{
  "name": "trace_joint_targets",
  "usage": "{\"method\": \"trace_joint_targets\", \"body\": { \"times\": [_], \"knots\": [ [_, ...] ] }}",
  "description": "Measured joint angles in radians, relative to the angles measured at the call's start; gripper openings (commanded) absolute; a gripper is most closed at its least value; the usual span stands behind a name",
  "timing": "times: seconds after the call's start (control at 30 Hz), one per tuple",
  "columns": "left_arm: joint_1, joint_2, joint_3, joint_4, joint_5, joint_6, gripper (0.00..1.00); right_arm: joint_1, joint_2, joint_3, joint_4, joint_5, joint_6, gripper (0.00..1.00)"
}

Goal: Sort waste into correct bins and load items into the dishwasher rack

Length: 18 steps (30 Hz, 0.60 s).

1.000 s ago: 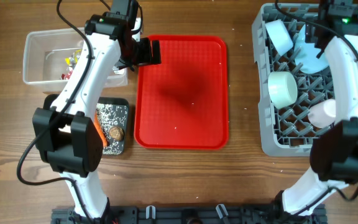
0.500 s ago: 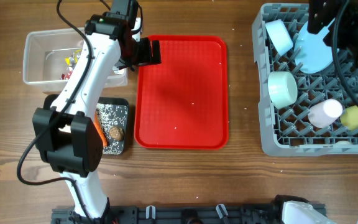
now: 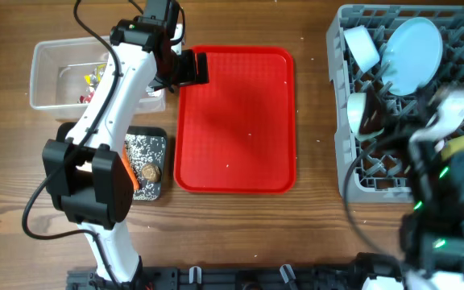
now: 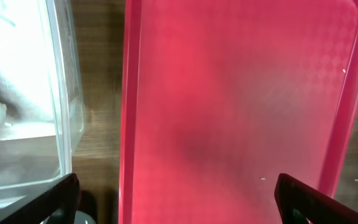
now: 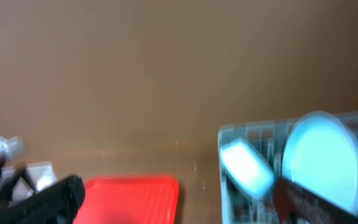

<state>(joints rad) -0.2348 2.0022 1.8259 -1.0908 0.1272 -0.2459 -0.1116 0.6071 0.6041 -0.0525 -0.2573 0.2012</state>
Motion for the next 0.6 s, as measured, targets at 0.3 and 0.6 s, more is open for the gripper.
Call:
{"method": "trace_joint_targets", "body": {
  "times": [0.3,0.6],
  "knots": [
    [0.0,0.0,-0.002,0.0,-0.003,0.0,1.0,0.113,-0.42,-0.548,0.072,0.064,0.023,1.0],
    [0.0,0.0,-0.002,0.0,-0.003,0.0,1.0,0.144,-0.587,-0.597,0.068,0.072,0.026,1.0]
  ]
}}
